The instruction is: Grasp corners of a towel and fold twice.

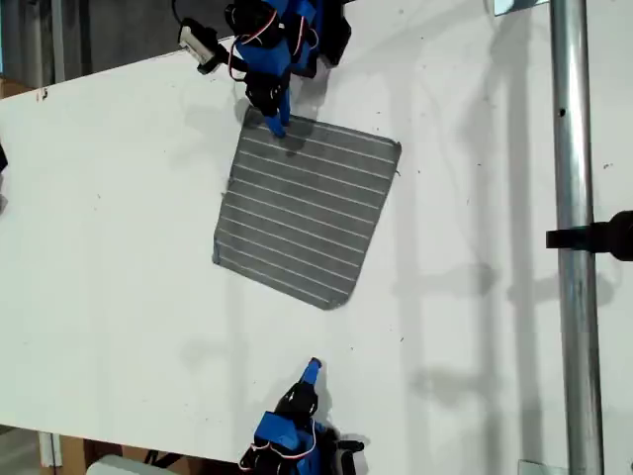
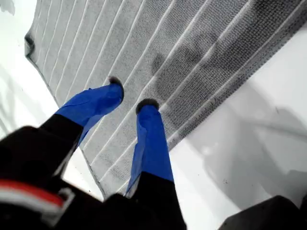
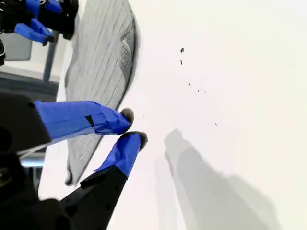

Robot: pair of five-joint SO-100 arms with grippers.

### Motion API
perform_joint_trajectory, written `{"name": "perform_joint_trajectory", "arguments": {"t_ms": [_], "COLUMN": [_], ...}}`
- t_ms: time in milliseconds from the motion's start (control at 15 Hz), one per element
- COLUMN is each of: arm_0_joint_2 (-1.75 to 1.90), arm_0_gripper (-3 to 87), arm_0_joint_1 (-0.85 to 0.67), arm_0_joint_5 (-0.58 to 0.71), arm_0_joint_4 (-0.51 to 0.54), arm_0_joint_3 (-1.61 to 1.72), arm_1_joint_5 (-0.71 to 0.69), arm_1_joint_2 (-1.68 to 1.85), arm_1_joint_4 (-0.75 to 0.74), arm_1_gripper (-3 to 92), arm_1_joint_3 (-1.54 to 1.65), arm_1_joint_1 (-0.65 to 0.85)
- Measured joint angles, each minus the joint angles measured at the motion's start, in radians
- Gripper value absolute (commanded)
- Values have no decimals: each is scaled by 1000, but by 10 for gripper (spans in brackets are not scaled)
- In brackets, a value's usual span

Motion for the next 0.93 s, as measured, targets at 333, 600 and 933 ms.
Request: {"name": "perform_joint_trajectory", "arguments": {"t_ms": [333,600,933], "arm_0_joint_2": [0,0,0], "arm_0_gripper": [54,65,-28], "arm_0_joint_1": [-12,-49,-21], "arm_0_joint_5": [-140,-275,-347], "arm_0_joint_4": [0,0,0], "arm_0_joint_3": [0,0,0], "arm_1_joint_5": [0,0,0], "arm_1_joint_2": [0,0,0], "arm_1_joint_4": [0,0,5], "arm_1_gripper": [116,116,191], "arm_1_joint_3": [0,0,0], "arm_1_joint_1": [0,0,6]}}
